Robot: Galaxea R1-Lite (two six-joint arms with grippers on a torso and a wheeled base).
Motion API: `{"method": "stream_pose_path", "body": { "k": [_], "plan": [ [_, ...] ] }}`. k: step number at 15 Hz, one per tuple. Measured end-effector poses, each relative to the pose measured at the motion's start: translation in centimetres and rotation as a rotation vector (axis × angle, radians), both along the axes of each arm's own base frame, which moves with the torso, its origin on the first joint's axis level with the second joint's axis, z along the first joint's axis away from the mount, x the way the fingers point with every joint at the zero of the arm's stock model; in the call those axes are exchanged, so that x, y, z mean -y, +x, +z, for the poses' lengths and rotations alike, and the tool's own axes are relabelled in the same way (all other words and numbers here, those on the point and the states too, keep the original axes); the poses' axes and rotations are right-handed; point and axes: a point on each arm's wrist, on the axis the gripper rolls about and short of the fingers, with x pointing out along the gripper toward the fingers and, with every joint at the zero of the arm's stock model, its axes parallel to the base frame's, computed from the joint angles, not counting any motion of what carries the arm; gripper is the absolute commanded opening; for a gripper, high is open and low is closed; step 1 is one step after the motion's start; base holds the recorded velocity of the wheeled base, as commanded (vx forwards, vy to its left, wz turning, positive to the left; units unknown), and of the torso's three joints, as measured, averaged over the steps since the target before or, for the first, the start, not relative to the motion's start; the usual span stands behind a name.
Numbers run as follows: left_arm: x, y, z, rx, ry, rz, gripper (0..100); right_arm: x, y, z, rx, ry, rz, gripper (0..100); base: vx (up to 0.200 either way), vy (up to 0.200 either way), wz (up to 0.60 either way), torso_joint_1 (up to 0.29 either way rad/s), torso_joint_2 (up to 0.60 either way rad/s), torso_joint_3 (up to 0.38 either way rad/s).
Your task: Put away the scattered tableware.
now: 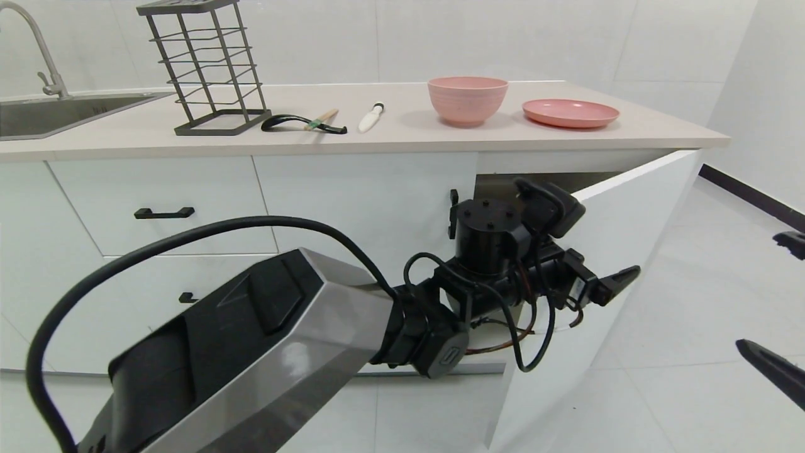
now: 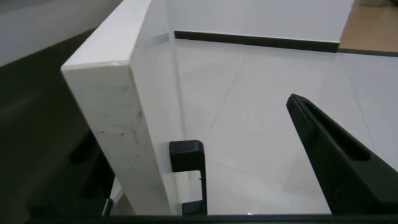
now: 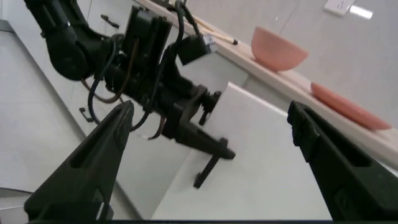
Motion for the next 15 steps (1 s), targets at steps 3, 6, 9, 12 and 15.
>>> {"method": "stream_pose_path", "body": {
  "k": [3, 6, 9, 12, 15],
  "plan": [
    [1.4, -2.4, -0.1, 0.01, -0.01, -0.101, 100, -0.2, -1.2, 0.7, 0.067, -0.014, -0.002, 100, 0.0, 0.0, 0.0, 0.0, 0.0, 0.0],
    [2.0, -3.4, -0.1, 0.016, -0.02, -0.122, 100, -0.4, -2.2, 1.2, 0.121, -0.024, -0.002, 100, 0.0, 0.0, 0.0, 0.0, 0.0, 0.0],
    [2.6, -4.5, -0.2, 0.016, -0.019, -0.156, 100, -0.6, -3.0, 2.6, 0.213, -0.043, 0.0, 100, 0.0, 0.0, 0.0, 0.0, 0.0, 0.0],
    [2.9, -4.9, -0.5, 0.018, -0.018, -0.191, 100, -0.7, -3.4, 4.6, 0.319, -0.065, -0.002, 100, 0.0, 0.0, 0.0, 0.0, 0.0, 0.0],
    [3.7, -5.9, -0.9, 0.027, -0.022, -0.27, 100, -0.7, -3.6, 5.9, 0.382, -0.078, -0.003, 100, 0.0, 0.0, 0.0, 0.0, 0.0, 0.0]
  ]
}}
